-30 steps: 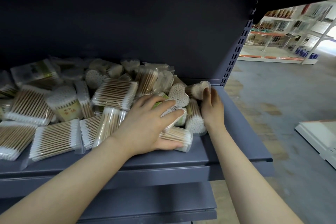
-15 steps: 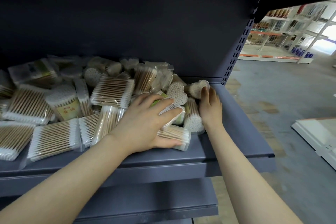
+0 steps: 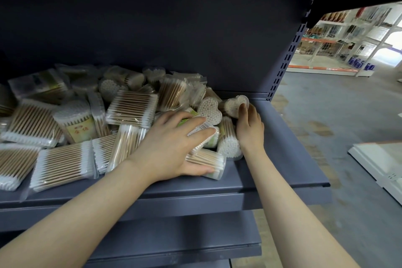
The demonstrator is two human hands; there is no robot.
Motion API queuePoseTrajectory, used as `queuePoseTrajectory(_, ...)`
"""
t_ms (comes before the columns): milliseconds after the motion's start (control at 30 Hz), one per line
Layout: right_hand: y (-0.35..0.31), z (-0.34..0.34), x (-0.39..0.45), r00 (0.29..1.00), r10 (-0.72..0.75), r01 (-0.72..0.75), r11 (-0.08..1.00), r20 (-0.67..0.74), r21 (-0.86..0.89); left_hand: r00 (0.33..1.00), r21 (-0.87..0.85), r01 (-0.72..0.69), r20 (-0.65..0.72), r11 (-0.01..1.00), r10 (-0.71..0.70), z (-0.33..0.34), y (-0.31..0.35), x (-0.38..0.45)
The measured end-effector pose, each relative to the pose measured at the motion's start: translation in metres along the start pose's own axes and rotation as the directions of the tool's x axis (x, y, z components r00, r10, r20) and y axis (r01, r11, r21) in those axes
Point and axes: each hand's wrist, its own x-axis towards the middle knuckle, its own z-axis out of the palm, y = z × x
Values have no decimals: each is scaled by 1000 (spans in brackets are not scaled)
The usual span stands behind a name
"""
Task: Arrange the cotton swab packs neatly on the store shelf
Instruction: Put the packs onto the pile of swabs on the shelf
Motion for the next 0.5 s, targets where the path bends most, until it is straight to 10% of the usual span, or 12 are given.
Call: queuePoseTrajectory(500, -1, 6, -2, 1000, 12, -12, 1000, 8, 14, 1000, -14, 10, 29, 1000, -9, -4, -1, -4)
